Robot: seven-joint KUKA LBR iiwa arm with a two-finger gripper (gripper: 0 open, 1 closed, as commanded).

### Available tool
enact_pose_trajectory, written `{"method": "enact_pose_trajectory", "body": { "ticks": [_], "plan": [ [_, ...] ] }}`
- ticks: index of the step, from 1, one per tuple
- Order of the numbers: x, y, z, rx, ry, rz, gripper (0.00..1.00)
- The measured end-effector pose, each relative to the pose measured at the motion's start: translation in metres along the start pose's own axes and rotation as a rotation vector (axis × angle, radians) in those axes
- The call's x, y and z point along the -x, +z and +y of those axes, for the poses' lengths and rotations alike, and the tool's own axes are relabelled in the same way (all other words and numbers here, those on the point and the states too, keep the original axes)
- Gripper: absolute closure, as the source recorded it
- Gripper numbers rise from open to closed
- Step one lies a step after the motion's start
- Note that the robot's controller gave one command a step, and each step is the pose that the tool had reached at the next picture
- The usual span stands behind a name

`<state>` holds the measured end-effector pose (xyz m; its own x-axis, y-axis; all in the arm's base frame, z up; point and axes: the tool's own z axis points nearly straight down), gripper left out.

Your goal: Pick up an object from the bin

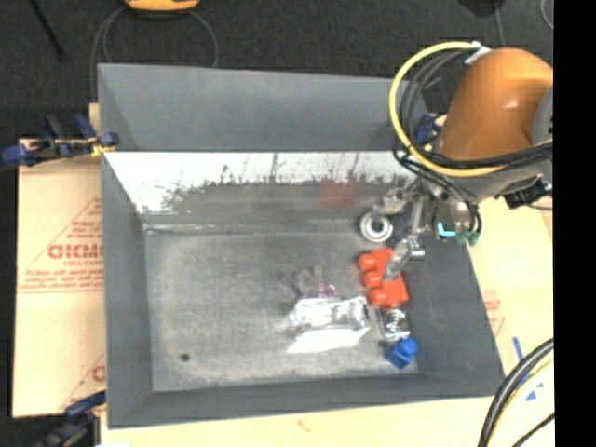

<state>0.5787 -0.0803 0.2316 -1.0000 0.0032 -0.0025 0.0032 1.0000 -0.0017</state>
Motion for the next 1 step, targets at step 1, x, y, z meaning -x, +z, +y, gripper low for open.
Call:
{"method": "enact_pose_trajectory", "body": {
  "ticks": [1],
  "plan": [
    [-0.0165, 0.0732, 0.0433, 0.003, 0.169, 0.005, 0.0]
  ]
}}
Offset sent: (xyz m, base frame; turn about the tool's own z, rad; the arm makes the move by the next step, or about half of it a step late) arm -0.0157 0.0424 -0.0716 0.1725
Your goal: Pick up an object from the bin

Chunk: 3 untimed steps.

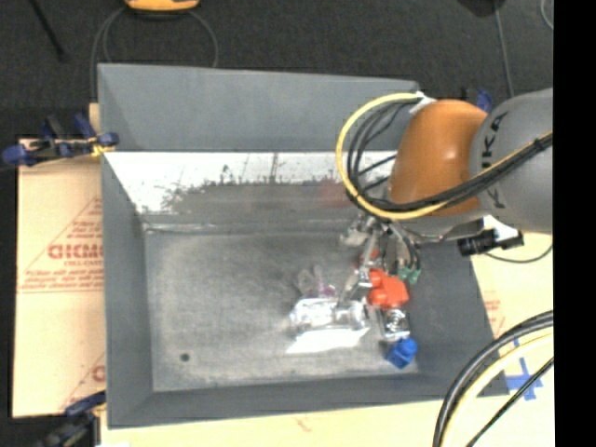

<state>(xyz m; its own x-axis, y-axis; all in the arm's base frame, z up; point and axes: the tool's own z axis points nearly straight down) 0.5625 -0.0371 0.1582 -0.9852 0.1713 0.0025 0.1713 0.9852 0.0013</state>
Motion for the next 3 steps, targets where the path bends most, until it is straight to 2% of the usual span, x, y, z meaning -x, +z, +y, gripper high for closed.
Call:
{"method": "enact_pose_trajectory", "body": {
  "ticks": [1, 2, 3],
  "plan": [
    [-0.017, 0.021, 0.006, -0.002, -0.328, -0.003, 0.0],
    [-0.026, 0.015, 0.007, -0.003, -0.394, -0.002, 0.0],
    [-0.022, 0.073, 0.005, -0.005, -0.542, -0.011, 0.0]
  ]
}}
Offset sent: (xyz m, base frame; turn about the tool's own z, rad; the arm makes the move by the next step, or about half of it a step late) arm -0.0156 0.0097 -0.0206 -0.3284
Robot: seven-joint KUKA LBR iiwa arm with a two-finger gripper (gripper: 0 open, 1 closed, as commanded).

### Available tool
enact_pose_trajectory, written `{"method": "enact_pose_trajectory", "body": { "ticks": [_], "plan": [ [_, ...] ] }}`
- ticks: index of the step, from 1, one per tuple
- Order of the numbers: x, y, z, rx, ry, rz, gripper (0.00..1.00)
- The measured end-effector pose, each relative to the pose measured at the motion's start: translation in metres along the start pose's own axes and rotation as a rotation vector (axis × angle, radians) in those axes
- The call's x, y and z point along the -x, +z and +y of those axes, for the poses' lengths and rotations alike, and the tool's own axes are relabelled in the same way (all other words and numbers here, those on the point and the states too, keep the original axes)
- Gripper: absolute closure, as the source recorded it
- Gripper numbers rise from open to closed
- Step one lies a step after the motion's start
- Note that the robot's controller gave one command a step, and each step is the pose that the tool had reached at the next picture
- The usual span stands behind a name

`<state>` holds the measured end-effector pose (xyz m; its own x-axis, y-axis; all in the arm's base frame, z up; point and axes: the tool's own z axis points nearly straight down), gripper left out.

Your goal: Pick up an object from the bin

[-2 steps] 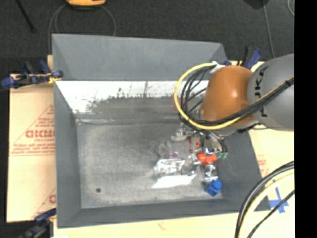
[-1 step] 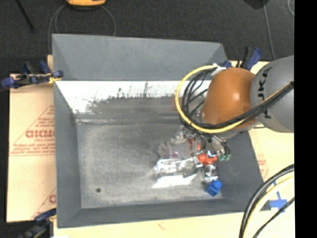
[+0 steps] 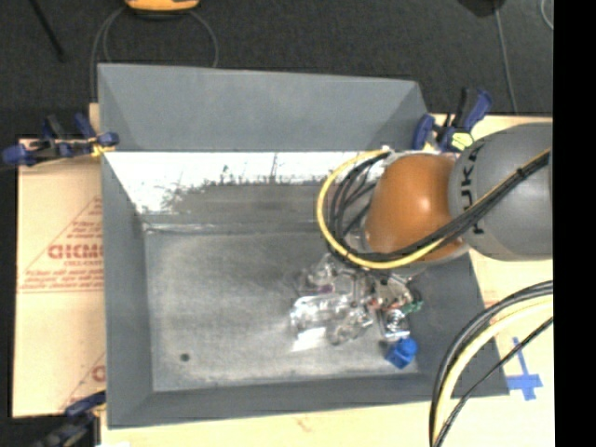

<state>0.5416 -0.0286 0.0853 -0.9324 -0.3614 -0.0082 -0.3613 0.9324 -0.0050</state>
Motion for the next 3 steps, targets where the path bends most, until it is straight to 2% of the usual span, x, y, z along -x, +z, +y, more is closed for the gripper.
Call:
{"method": "enact_pose_trajectory", "body": {
  "ticks": [1, 2, 3],
  "plan": [
    [-0.005, 0.008, -0.009, 0.007, 0.083, -0.007, 0.0],
    [-0.004, 0.006, -0.011, 0.004, 0.084, -0.009, 1.0],
    [-0.003, -0.034, -0.012, 0.002, 0.081, 0.004, 1.0]
  ]
}}
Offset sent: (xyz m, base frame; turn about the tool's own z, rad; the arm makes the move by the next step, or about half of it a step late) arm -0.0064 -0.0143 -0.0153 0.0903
